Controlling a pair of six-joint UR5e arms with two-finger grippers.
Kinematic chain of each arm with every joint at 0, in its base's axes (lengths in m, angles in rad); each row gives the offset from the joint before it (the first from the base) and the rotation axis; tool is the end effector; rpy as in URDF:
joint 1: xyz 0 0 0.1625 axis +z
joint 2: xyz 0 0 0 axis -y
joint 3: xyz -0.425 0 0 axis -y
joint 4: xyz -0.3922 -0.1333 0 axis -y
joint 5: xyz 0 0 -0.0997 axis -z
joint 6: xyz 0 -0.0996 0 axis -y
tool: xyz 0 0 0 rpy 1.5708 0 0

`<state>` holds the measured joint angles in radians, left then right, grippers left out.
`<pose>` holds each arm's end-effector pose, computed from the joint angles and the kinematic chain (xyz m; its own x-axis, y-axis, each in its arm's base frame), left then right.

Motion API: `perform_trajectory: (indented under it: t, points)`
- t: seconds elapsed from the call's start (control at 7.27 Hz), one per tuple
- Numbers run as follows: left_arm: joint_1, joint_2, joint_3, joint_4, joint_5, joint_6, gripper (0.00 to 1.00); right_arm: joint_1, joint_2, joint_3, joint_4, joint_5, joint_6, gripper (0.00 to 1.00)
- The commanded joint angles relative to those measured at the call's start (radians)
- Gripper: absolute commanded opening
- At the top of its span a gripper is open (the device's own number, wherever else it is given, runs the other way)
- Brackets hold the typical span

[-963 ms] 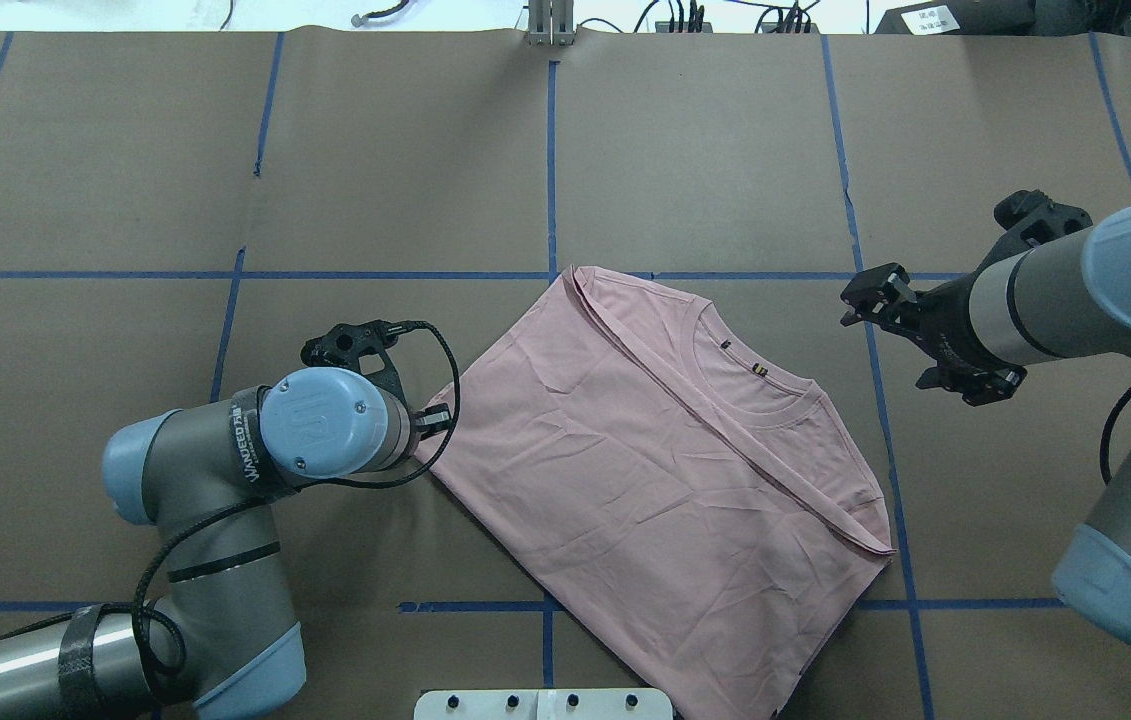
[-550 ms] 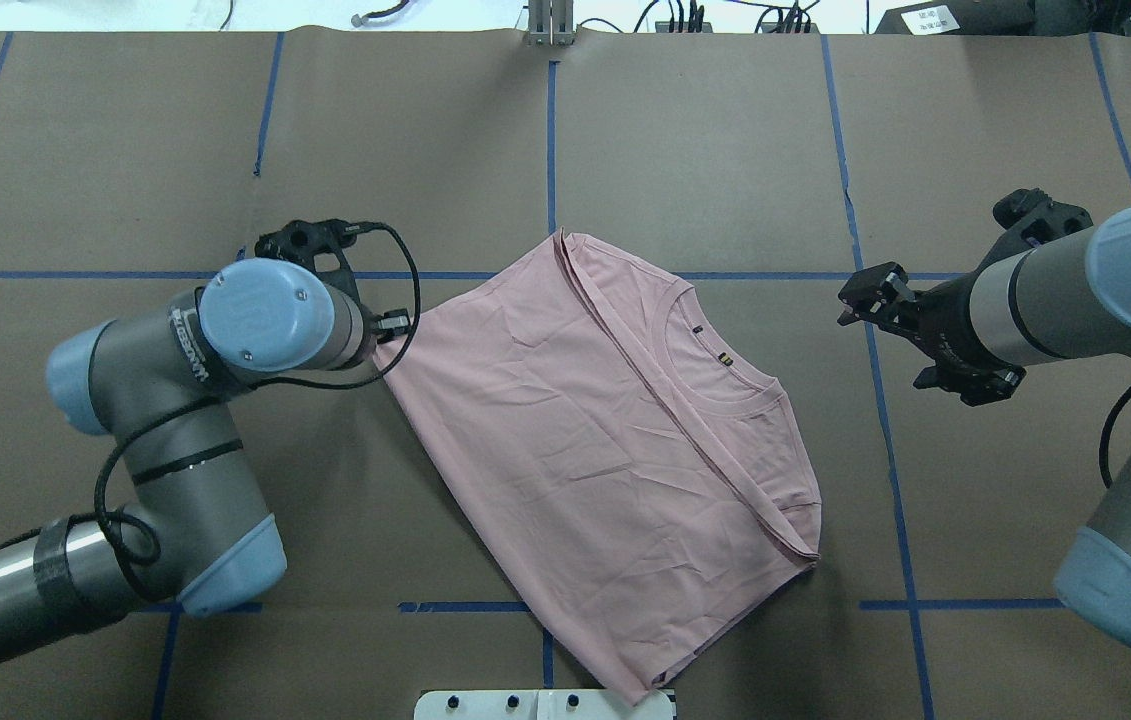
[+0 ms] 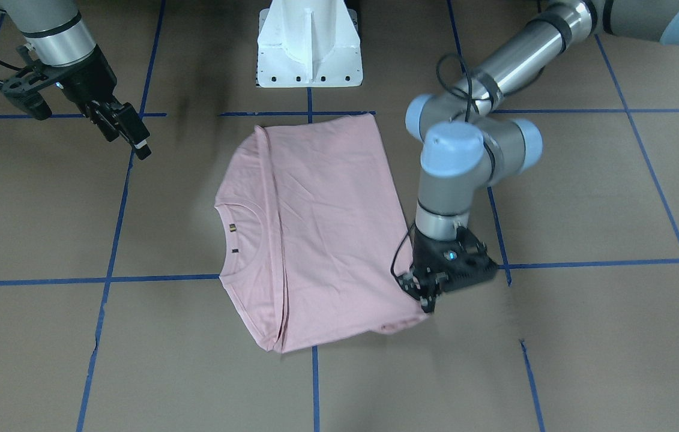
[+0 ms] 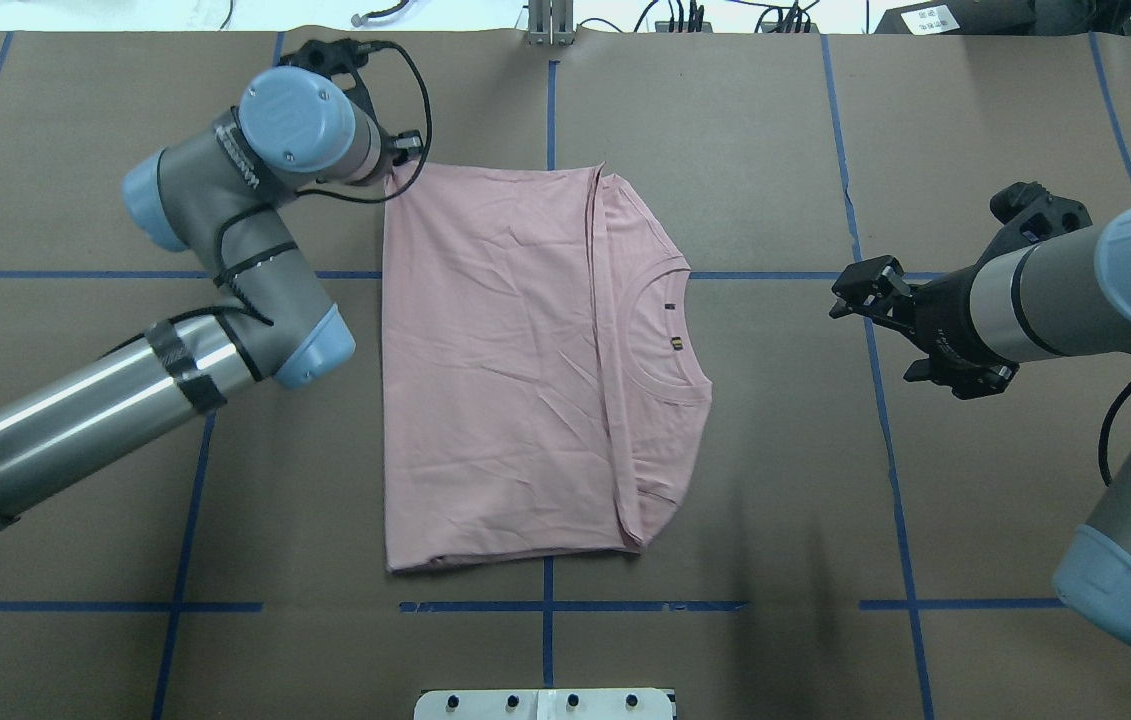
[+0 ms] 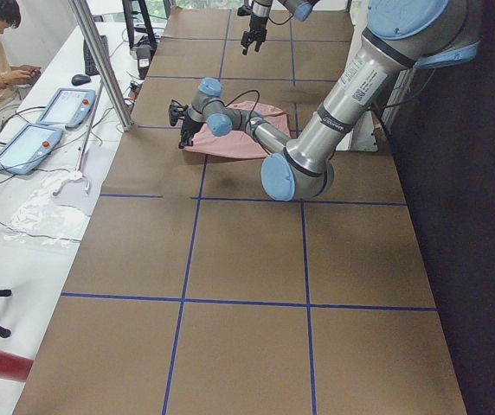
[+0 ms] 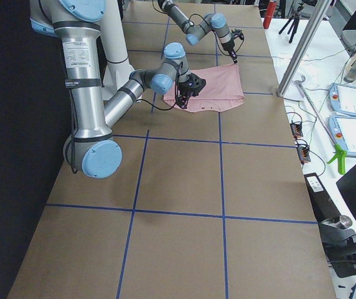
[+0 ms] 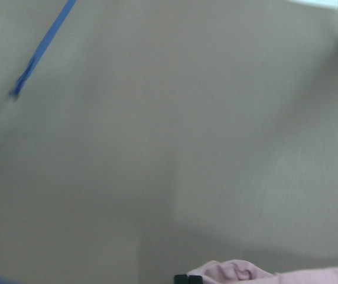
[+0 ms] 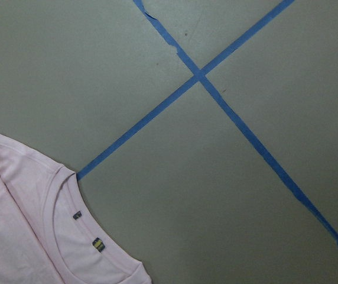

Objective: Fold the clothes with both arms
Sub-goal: 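Push the shirt square with the left gripper while the right arm moves in, then lower the right gripper onto the shirt's near corner by the collar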

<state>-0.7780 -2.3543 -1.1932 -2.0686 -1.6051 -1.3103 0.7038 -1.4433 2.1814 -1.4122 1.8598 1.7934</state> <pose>0.4788 -0.6541 0.2920 0.6016 -0.2314 -0.7646 0.5457 0.8180 0.1818 -0.2988 -0.3912 0.3018 0.3647 0.5871 0.7227 -0.5445 0.7641 -0.3460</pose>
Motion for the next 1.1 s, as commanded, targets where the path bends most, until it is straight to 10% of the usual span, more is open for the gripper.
perform_trajectory:
  t: [0.0, 0.14, 0.41, 0.96]
  points:
    - [-0.034, 0.021, 0.048, -0.070, -0.001, 0.052, 0.44, -0.004, 0.105, -0.058, -0.013, -0.004, 0.009, 1.00]
    - [-0.030, 0.135, -0.124, -0.068, -0.012, 0.051, 0.60, -0.033, 0.174, -0.110, -0.014, -0.004, 0.009, 1.00]
    - [-0.024, 0.336, -0.465, -0.010, -0.123, 0.043, 0.60, -0.136, 0.321, -0.225, -0.014, -0.011, 0.000, 1.00]
    - [-0.023, 0.352, -0.517, 0.041, -0.128, 0.039, 0.61, -0.294, 0.420, -0.380, -0.010, -0.022, -0.121, 1.00]
